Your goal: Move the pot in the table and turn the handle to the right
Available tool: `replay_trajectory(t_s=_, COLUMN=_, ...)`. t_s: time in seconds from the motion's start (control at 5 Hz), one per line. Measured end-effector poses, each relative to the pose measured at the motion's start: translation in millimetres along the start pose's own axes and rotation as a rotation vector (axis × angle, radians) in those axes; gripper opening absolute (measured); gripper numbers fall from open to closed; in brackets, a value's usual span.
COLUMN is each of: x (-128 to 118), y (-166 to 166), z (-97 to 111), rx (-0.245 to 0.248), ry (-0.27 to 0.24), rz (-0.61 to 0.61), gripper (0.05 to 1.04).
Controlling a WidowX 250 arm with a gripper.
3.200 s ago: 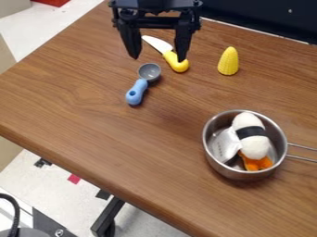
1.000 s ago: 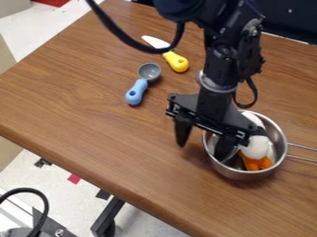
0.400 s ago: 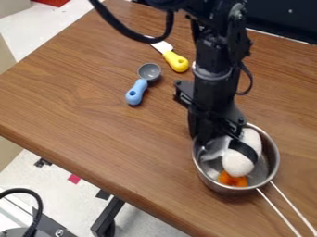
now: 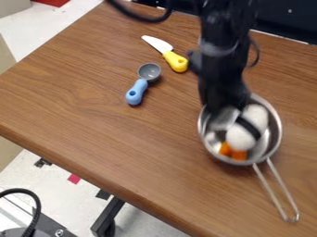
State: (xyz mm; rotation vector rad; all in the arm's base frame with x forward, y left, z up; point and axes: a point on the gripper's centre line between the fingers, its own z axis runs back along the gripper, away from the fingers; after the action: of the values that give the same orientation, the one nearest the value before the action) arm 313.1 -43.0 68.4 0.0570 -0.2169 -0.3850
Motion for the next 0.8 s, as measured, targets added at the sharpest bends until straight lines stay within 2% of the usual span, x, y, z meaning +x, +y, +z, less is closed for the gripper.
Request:
replay_trajectory(t_s=0.2, x=23.6, y=15.8, z=-5.4, rx=0.048, ry=-0.014, rz=-0.12, gripper=0.057)
replay_trajectory(t_s=0.4, x=31.7, y=24.5, z=-9.0, rx=0.104, ry=0.017, rz=-0.293, gripper=0.057)
replay_trajectory(t_s=0.6, x=27.6, y=29.7, z=-10.4, rx=0.094, ry=0.072, rz=-0.506, gripper=0.057)
replay_trajectory(t_s=0.8, x=23.9, y=43.6, z=-10.6, rx=0.122, ry=0.096, rz=-0.641, gripper=0.057)
